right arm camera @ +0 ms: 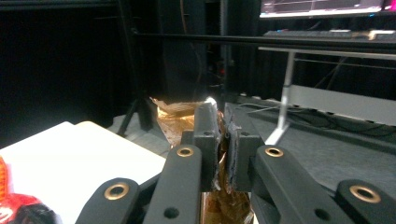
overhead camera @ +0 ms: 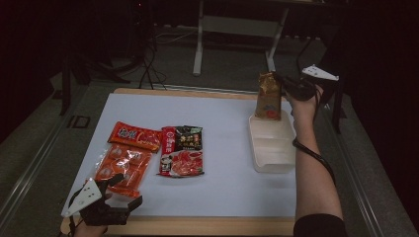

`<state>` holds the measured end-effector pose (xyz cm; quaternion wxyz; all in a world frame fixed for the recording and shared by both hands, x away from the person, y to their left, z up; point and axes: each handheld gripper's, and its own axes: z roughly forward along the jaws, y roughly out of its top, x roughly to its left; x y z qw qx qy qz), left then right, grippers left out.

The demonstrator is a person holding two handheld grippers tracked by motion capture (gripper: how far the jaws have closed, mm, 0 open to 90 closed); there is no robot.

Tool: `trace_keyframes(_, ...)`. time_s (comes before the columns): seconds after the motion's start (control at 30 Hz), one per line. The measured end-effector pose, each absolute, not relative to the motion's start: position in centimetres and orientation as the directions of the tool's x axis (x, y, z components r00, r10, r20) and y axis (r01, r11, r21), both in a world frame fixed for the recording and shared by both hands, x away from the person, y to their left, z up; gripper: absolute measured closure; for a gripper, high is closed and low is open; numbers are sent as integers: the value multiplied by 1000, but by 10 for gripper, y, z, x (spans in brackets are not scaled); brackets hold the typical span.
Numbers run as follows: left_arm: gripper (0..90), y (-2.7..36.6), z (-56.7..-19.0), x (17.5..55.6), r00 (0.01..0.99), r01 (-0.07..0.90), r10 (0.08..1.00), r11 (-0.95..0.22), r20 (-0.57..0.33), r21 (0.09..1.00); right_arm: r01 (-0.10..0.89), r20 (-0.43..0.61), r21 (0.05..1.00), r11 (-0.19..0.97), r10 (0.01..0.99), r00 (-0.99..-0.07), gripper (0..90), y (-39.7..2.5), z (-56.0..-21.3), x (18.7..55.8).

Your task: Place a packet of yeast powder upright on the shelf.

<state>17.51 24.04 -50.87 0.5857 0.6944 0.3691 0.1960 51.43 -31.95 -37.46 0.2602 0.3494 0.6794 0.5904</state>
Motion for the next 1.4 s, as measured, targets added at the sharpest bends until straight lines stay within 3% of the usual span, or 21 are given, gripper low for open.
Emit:
trace_keyframes(0.27, 17, 241, -509, 176, 649, 286, 743, -35, -166, 958, 178, 56, 981, 76, 769, -637, 843, -318, -390, 518)
trace_keyframes(0.6, 17, 241, -509, 175, 652, 284, 740, -38, -163, 958, 249, 152, 968, 25, 731, -665, 837, -315, -402, 515)
trace_keyframes(0.9, 16, 240, -508, 175, 652, 280, 742, -40, -159, 959, 349, 183, 936, 42, 788, -587, 832, -331, -417, 507)
trace_keyframes(1.23, 17, 238, -508, 176, 659, 281, 735, -44, -159, 959, 382, 171, 923, 39, 848, -501, 824, -352, -425, 495)
trace_keyframes(1.33, 17, 237, -508, 177, 661, 281, 733, -44, -160, 959, 392, 164, 919, 48, 857, -488, 792, -355, -424, 494)
trace_keyframes(1.4, 16, 236, -508, 177, 663, 281, 732, -45, -160, 959, 388, 148, 920, 60, 862, -484, 718, -355, -422, 493)
